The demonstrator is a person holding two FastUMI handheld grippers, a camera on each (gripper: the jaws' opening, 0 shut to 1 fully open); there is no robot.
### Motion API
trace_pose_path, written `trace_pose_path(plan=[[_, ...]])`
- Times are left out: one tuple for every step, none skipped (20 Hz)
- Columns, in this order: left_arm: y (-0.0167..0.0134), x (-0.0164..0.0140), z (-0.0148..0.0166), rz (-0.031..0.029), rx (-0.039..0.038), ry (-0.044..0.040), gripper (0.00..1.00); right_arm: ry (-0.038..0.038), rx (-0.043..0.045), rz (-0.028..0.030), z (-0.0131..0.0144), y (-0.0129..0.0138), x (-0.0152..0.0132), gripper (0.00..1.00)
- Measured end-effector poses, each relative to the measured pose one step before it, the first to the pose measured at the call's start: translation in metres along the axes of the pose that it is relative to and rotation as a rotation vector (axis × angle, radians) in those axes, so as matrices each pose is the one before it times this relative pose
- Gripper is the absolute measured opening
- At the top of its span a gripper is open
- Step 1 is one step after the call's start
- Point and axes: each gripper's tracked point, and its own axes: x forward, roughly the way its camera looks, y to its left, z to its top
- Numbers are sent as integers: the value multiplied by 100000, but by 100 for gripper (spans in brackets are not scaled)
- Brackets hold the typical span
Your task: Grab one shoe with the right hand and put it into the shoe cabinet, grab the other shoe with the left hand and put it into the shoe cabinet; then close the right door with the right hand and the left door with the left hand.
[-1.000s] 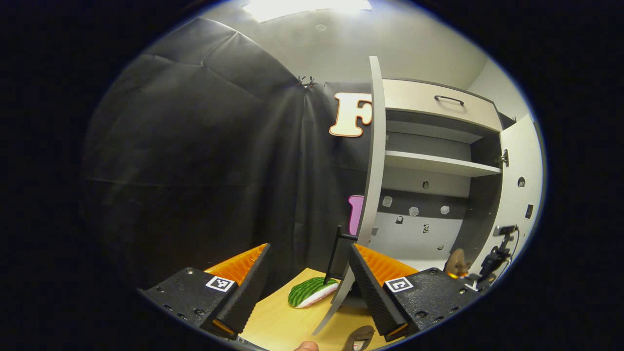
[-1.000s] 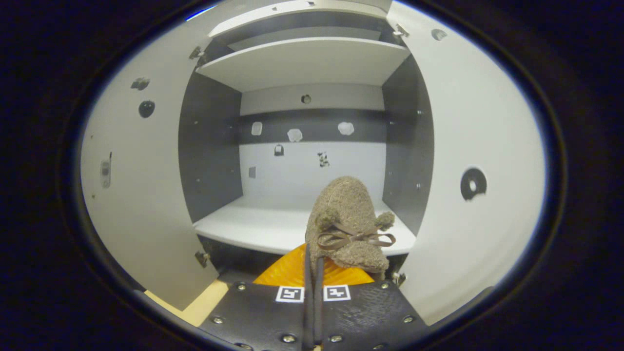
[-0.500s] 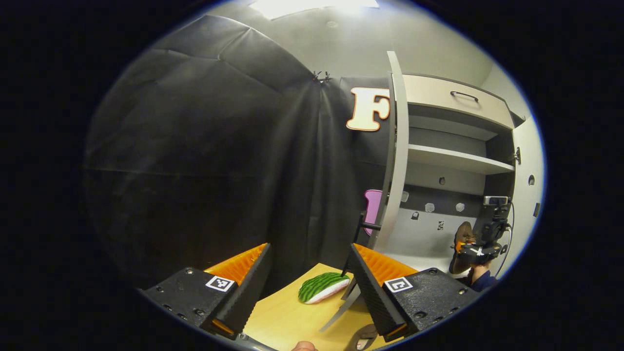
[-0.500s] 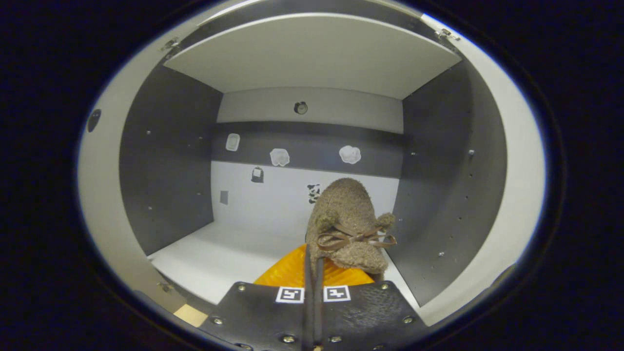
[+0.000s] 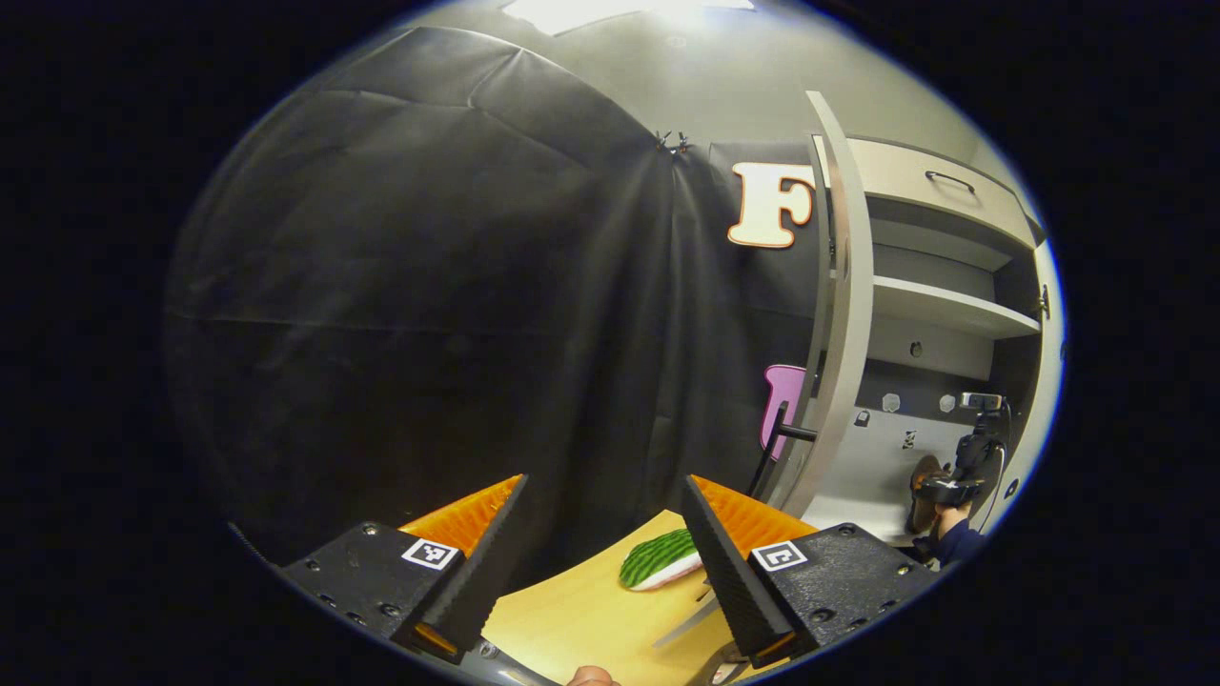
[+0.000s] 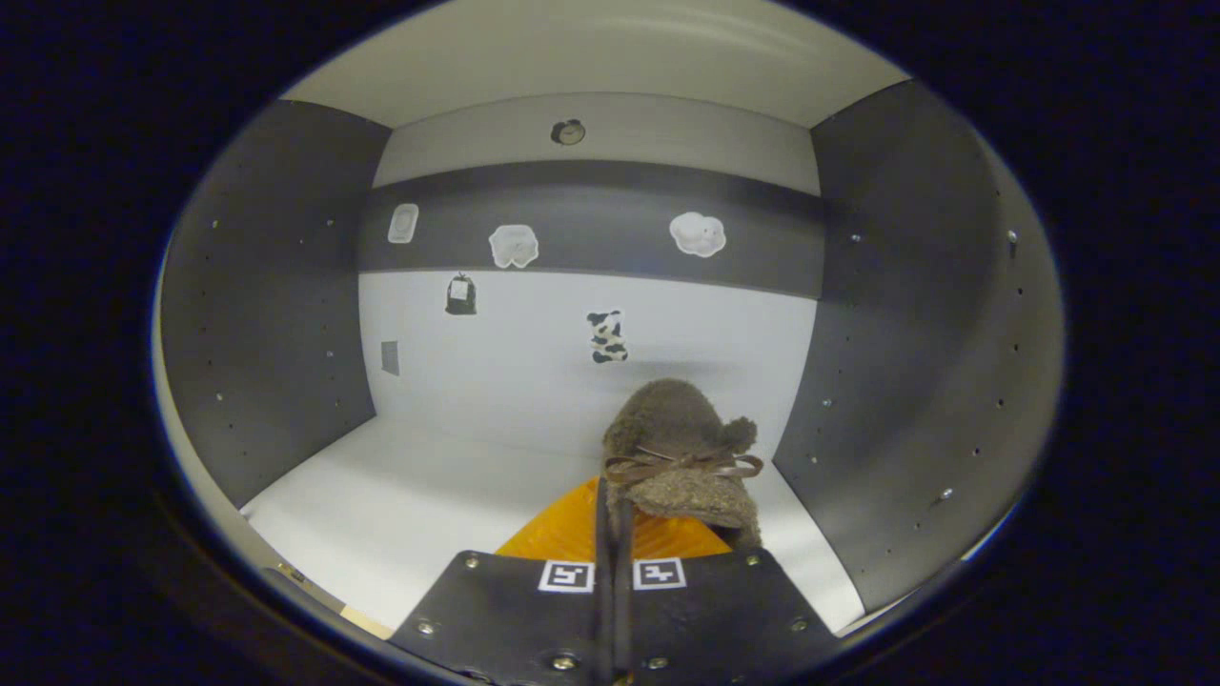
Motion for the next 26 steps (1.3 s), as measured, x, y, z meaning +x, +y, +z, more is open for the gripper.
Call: trace_pose_path(plan=[[122,79,74,114,220,-38,96,541,321,-382,-144,174,202,0],[134,-30,38,96,360,-127,96,444,26,-440,-134,104,159,3],[37,-6,-15,-256,366,-46,96,1533,485,1166,-498,314,-16,10],[43,23,-18,-441,240,59,92,1273,717,1318,-213,431,-155,11],[-7,0,128,-581,142,42,96,195,586,285,-13,68,-3,16],[-17,-3,-30,-640,168,52,92,330,1076,1832,73,574,-290,19],[-51,3,48,-647,348,-83,92,329,698,847,-38,400,-391,37],[10,-53,-4,-616,421,-30,92,-775,-197,-570,160,-47,-325,55],[-43,5,131,-783,466,-327,96,-284,-156,-347,22,95,-535,73],[12,-64,215,-975,436,-287,96,-1292,-577,-174,288,126,-750,90],[-70,-104,306,-1243,290,-572,92,-2496,-1449,-942,669,-160,-702,91],[-238,-232,434,-1619,-79,-1279,92,-2965,-1674,-679,941,-174,-942,93],[-419,-109,456,-2384,-355,-1353,92,-3742,-1157,-274,1184,18,-1164,93],[-604,-59,278,-2426,-420,-844,100,-3874,-536,67,1392,8,-1152,93],[-609,-99,244,-2472,-227,-526,92,-3272,263,452,1248,-32,-1210,89],[-730,-205,213,-2970,211,-598,92,-2227,1091,815,1179,57,-1286,92],[-765,-160,247,-3135,514,-334,92,-2129,1239,932,1118,4,-1395,90],[-914,-226,17,-3191,746,-347,92,-2202,905,408,1212,-84,-1347,92],[-996,-98,79,-3311,768,-446,92,-2533,541,256,1285,-191,-1389,89],[-1162,-91,83,-3422,625,-418,92,-2401,603,171,1233,-186,-1376,90],[-1149,-31,78,-3560,170,-212,92,-2111,751,341,1176,-208,-1443,90],[-1224,-135,-91,-3777,-69,6,92,-1700,974,94,1155,-228,-1540,90],[-1258,-113,-76,-3750,-169,-20,96,-1650,885,-297,1139,-365,-1560,92],[-1301,-60,-151,-3779,-163,116,92,-1174,545,-469,1098,-443,-1616,92],[-1155,60,-307,-3177,-48,567,92,-1622,261,71,1160,-339,-1634,92],[-1323,82,-582,-3041,259,1035,96,-2083,-48,251,812,-122,-1299,92]])
